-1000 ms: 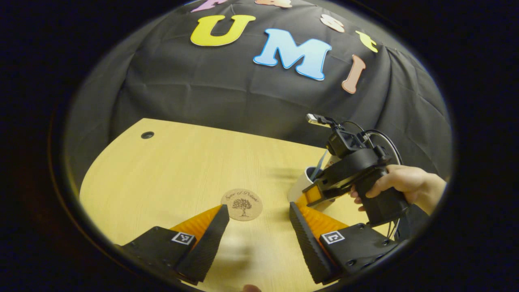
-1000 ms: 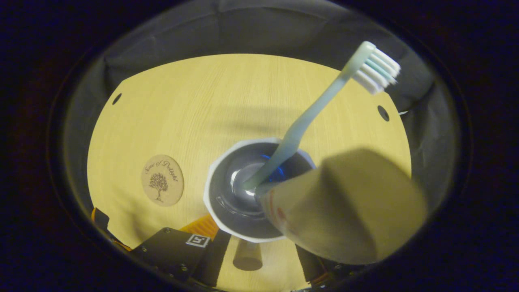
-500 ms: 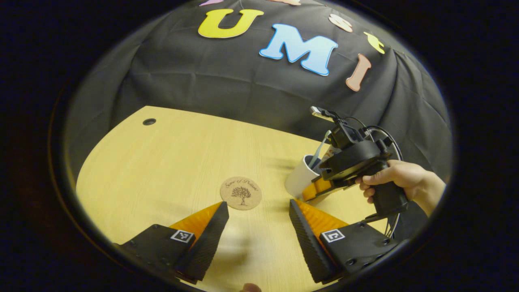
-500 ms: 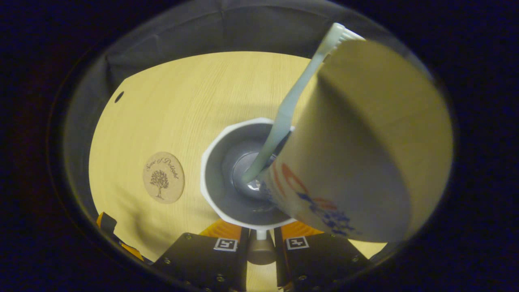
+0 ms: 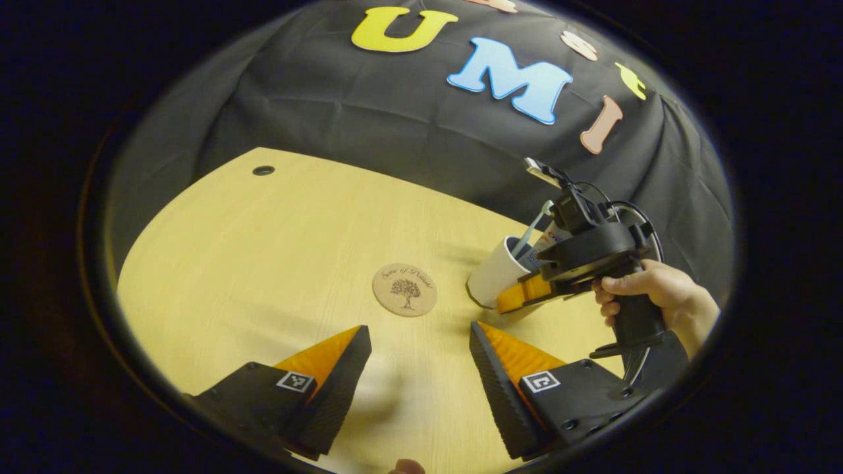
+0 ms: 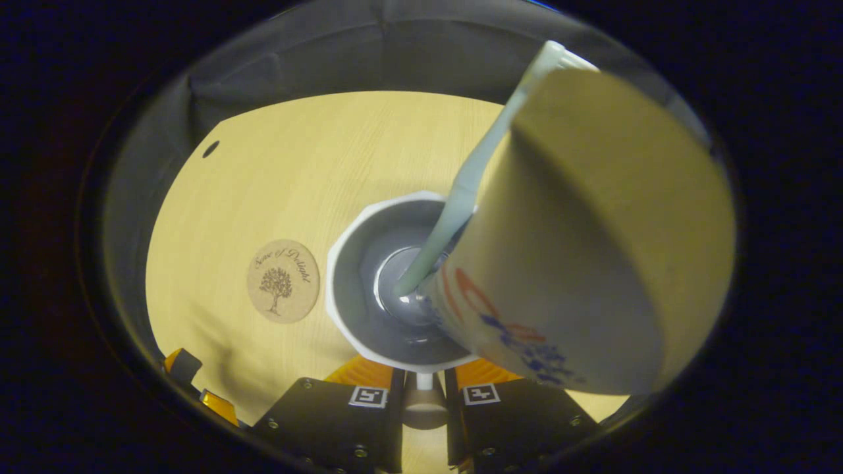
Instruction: Put the toothbrush and toothpaste on the desktop into the cup, then pick up the cup and place it on the coaster on the desktop.
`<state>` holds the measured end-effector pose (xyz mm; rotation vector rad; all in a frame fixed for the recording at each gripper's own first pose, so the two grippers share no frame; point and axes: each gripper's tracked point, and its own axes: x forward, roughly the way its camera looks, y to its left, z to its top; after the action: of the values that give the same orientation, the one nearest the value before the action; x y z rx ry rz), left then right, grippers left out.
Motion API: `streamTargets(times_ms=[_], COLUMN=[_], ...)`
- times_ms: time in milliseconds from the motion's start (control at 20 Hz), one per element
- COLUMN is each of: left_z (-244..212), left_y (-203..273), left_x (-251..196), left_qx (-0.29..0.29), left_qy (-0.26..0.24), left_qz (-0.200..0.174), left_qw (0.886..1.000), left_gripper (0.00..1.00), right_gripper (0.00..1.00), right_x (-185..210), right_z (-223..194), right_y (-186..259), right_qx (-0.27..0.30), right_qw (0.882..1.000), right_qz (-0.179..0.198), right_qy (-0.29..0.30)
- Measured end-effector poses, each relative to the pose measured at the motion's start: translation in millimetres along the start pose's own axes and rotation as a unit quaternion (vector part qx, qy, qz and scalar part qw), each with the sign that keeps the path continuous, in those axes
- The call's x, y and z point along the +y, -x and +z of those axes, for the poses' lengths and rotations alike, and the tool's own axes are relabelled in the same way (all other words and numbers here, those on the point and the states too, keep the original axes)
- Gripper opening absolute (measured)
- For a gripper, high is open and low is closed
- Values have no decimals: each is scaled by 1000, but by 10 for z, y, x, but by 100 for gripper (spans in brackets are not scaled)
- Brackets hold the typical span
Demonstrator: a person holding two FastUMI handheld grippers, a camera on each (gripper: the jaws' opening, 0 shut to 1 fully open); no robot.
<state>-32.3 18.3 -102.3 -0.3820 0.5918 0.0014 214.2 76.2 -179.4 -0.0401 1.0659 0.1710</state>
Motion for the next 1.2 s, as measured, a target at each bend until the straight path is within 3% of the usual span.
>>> streamTargets(times_ms=[50, 500, 700, 900, 1200], left_z=[-34, 98, 106, 119, 103], left_y=[15, 130, 154, 179, 214], left_x=[30, 56, 82, 107, 103], left_qx=[2, -19, -25, -26, -31], left_qy=[4, -5, -2, 5, 14], left_qz=[2, 20, 24, 33, 34], left_qw=[1000, 1000, 999, 999, 999], left_gripper=[99, 99, 99, 95, 100], right_gripper=[30, 27, 30, 27, 27], right_x=[42, 549, 855, 1061, 1167], right_z=[6, 85, 118, 169, 211], right_y=[36, 306, 257, 168, 25], right_qx=[-3, -9, -5, 6, 26], right_qw=[1000, 999, 998, 997, 996], right_qz=[4, 36, 38, 32, 32], right_qy=[0, 33, 53, 73, 83])
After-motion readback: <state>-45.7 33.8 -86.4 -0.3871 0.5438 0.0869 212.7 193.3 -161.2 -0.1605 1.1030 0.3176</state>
